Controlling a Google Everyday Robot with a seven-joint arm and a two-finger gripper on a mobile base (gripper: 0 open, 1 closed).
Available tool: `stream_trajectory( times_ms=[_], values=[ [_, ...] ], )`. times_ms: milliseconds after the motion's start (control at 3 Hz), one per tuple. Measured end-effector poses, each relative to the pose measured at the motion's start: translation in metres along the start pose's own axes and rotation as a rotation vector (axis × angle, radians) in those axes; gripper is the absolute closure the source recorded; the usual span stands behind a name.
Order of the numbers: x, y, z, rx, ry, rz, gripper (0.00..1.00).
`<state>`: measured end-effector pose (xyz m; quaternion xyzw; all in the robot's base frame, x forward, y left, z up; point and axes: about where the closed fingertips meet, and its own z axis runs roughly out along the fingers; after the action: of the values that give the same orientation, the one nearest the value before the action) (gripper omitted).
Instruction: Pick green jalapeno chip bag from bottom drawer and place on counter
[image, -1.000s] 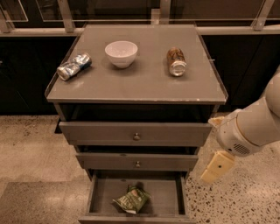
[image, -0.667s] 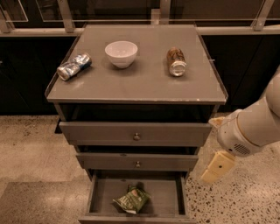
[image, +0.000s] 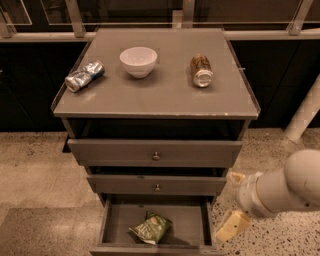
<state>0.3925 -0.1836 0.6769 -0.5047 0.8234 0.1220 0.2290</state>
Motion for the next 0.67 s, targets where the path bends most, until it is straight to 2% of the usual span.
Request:
stream_trajectory(
  times_ms=[333,667],
  values=[
    [0.024,-0.010,0.073,-0.005,-0.076,0.009,0.00],
    [0.030,-0.022,0.095,0.025,-0.106,0.039,0.00]
  ],
)
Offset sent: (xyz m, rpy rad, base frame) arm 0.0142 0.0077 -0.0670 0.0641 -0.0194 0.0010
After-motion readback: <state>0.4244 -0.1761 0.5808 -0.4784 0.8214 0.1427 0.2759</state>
